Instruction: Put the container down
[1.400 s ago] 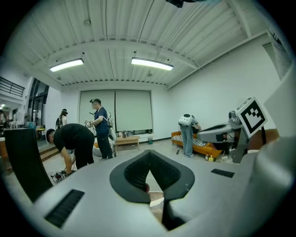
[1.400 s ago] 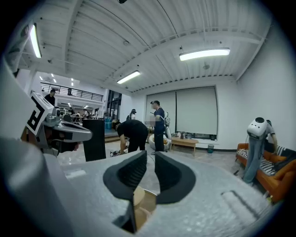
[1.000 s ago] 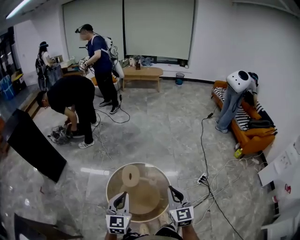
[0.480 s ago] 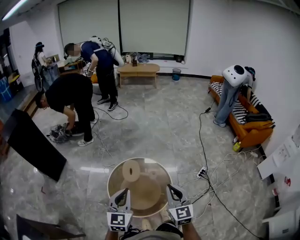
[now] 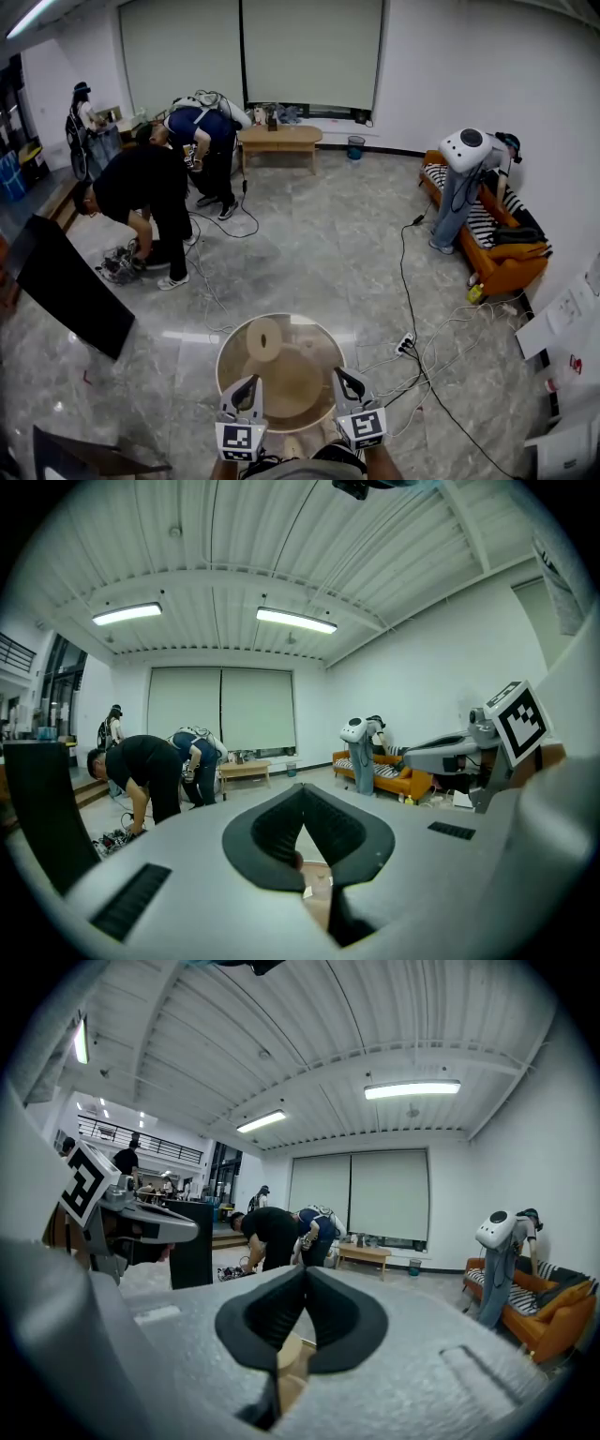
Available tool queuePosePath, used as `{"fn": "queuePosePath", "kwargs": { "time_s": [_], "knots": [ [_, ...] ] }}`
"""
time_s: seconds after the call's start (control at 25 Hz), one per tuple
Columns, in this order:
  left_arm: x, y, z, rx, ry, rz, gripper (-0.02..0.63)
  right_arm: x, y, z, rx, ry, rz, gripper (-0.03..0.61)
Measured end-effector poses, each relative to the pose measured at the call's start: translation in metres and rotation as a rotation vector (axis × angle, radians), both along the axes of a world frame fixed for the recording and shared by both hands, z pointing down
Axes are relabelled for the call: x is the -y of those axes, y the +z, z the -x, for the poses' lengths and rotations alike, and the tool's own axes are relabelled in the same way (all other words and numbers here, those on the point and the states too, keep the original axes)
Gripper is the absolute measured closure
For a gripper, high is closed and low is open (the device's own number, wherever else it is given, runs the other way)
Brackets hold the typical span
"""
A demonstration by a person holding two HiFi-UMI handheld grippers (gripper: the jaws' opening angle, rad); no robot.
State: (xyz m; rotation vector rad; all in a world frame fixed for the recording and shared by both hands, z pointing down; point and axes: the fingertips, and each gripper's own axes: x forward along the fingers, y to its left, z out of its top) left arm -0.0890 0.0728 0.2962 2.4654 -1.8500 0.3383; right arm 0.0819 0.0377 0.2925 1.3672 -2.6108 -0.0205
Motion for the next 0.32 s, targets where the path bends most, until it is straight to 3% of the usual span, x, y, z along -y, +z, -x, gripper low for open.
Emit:
{"fn": "queuePosePath", "kwargs": {
  "time_s": [0.32],
  "knots": [
    [0.0062,0.0022,0.0003,0.004,0.003,0.009,0.595,0.0072,0.0026,-0.0006,-0.002,0.003,0.004,0.578]
  ]
}}
